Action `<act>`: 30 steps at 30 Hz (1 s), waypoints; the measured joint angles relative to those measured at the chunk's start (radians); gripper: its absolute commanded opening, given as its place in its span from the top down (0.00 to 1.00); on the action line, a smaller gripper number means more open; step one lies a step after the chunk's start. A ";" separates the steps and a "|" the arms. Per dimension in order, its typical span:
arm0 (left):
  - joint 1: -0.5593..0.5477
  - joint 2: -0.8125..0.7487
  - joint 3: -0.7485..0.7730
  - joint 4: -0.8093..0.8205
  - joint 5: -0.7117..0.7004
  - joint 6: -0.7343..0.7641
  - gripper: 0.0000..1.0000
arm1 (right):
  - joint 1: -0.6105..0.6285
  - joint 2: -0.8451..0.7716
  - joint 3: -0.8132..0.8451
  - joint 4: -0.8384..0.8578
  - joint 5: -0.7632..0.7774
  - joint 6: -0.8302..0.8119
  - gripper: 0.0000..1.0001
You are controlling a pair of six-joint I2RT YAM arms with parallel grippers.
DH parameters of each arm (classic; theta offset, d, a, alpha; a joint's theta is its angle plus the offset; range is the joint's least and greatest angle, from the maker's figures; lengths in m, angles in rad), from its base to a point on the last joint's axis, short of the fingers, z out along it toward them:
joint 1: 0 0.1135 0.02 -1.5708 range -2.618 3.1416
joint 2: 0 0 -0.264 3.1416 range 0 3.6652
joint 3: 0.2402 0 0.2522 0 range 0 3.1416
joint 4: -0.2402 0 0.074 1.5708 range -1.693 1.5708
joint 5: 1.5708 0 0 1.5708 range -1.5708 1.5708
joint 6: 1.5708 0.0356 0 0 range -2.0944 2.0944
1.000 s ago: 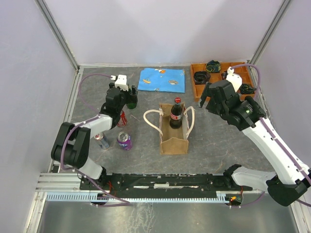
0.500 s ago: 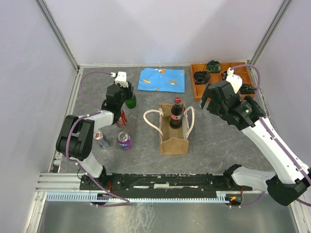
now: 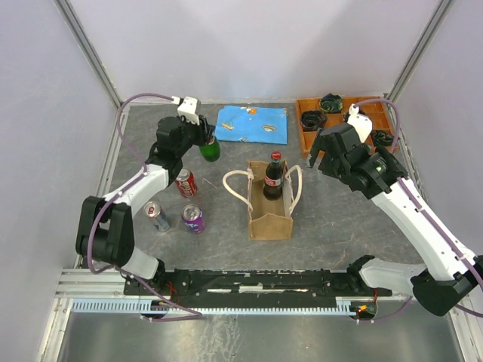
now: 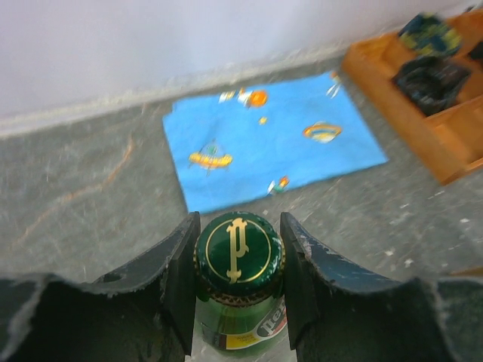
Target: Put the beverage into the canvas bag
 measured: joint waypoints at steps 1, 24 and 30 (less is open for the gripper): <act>0.000 -0.018 0.011 -0.007 0.017 0.000 0.97 | 0.000 0.002 0.000 0.003 -0.003 0.000 0.01; -0.090 -0.203 0.205 -0.184 0.384 -0.195 0.97 | 0.000 0.000 -0.020 0.047 -0.037 0.001 0.01; -0.166 -0.228 0.211 -0.183 0.427 -0.251 0.97 | 0.000 -0.013 -0.035 0.051 -0.041 0.001 0.01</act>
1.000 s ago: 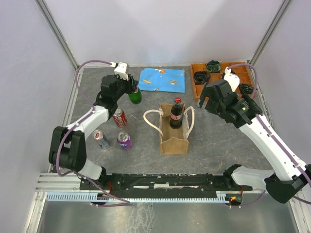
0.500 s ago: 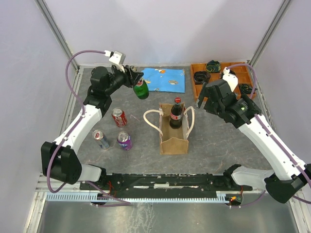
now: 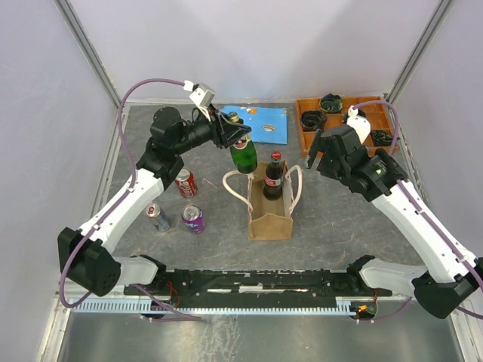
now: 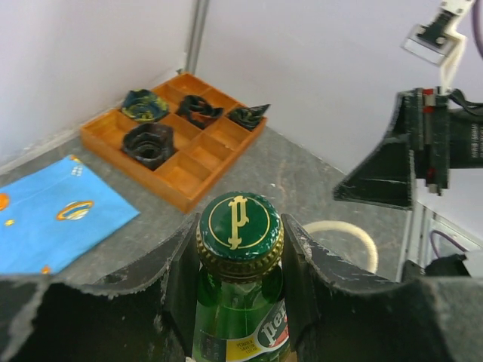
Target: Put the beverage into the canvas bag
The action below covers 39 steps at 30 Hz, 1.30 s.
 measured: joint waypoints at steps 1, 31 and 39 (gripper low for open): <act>-0.011 -0.002 0.000 0.000 0.004 -0.002 0.97 | 0.000 -0.003 -0.002 0.001 0.000 0.000 0.01; -0.215 0.028 -0.270 0.124 -0.098 0.008 0.97 | 0.000 -0.016 -0.006 -0.006 0.001 0.000 0.01; -0.240 0.098 -0.340 0.192 -0.171 0.048 0.97 | 0.000 -0.016 -0.006 -0.008 0.001 0.000 0.01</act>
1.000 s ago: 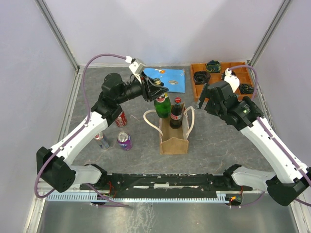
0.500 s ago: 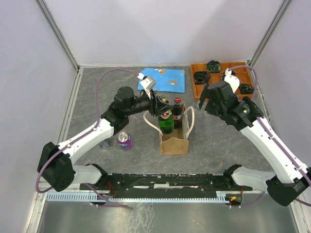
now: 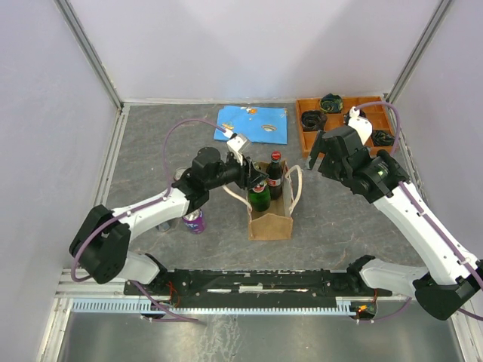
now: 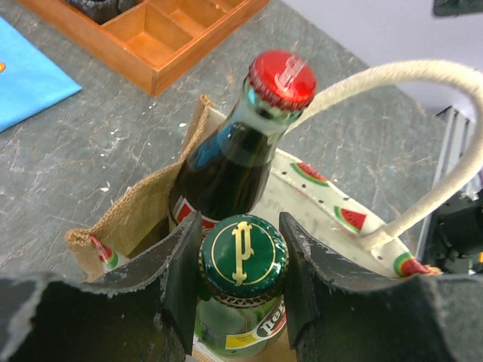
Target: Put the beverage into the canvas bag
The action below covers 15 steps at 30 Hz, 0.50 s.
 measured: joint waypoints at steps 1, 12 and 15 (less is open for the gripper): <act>-0.003 0.003 -0.008 0.002 -0.009 0.015 0.97 | 0.000 0.000 0.000 -0.002 0.000 0.000 0.01; -0.053 0.035 -0.068 0.091 -0.101 0.205 0.97 | -0.001 0.003 0.000 -0.013 0.000 0.000 0.01; -0.071 0.046 -0.093 0.135 -0.125 0.251 0.97 | -0.003 0.006 0.000 -0.015 -0.001 0.000 0.01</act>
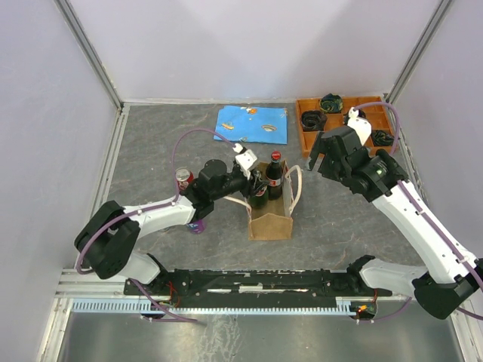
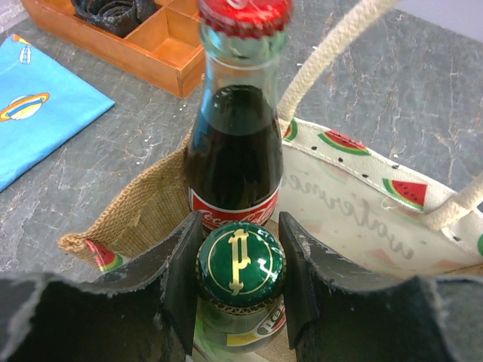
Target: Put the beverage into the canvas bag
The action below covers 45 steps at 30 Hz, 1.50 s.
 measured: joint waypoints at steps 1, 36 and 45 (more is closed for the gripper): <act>-0.005 0.002 -0.008 0.009 -0.010 0.011 0.97 | -0.001 0.001 0.000 0.000 0.000 0.000 0.01; -0.046 0.063 -0.095 0.213 -0.089 0.159 0.97 | -0.022 0.013 0.000 -0.004 -0.035 -0.002 0.01; -0.046 0.064 -0.102 0.225 -0.130 0.122 0.97 | -0.023 0.013 0.000 -0.004 -0.041 -0.002 0.01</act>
